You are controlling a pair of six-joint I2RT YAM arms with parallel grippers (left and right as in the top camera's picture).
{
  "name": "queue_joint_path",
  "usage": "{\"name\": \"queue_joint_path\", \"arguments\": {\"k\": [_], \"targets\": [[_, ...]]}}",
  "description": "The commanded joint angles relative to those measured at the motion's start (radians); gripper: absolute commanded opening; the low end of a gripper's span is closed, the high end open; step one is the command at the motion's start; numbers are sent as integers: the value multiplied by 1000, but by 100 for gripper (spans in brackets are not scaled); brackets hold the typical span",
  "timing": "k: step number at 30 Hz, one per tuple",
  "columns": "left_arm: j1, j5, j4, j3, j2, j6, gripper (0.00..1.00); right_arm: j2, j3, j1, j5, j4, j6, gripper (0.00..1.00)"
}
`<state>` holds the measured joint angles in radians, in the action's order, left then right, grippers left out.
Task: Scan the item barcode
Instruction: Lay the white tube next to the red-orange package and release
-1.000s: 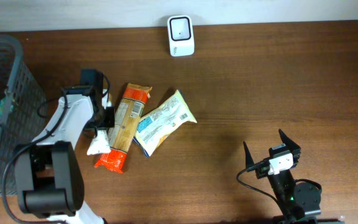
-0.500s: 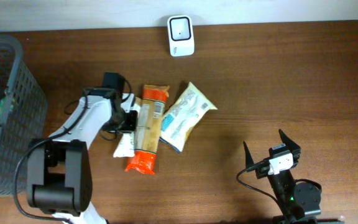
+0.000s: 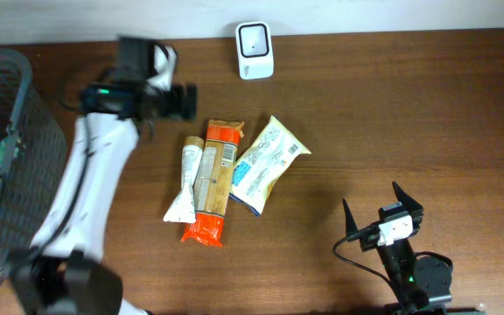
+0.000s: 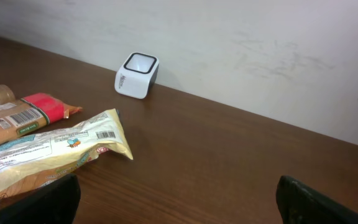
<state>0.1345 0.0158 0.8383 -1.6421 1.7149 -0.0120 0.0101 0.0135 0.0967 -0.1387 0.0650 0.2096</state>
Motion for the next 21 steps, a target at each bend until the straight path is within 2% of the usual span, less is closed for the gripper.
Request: {"name": "queue_joint_path", "arguments": {"k": [1, 3, 7, 9, 11, 14, 17, 21], "targets": [[-85, -181, -12, -195, -106, 66, 99, -6, -8, -7, 5, 2, -4, 99], [-138, -220, -24, -244, -126, 65, 99, -7, -8, -7, 5, 2, -4, 99], [-342, -234, -58, -266, -156, 65, 99, -7, -8, -7, 5, 2, -4, 99], [-470, -233, -32, -256, -145, 40, 97, -7, -8, -7, 5, 2, -4, 99], [-548, -230, 2, -254, -123, -12, 96, -7, -8, -7, 5, 2, -4, 99], [-633, -219, 36, -254, -63, -14, 96, -6, -8, -7, 5, 2, -4, 99], [-689, -188, 43, -254, 21, 70, 96, -7, -8, -7, 5, 2, -4, 99], [-762, -33, 49, -254, 150, 215, 93, -7, -8, -7, 5, 2, -4, 99]]}}
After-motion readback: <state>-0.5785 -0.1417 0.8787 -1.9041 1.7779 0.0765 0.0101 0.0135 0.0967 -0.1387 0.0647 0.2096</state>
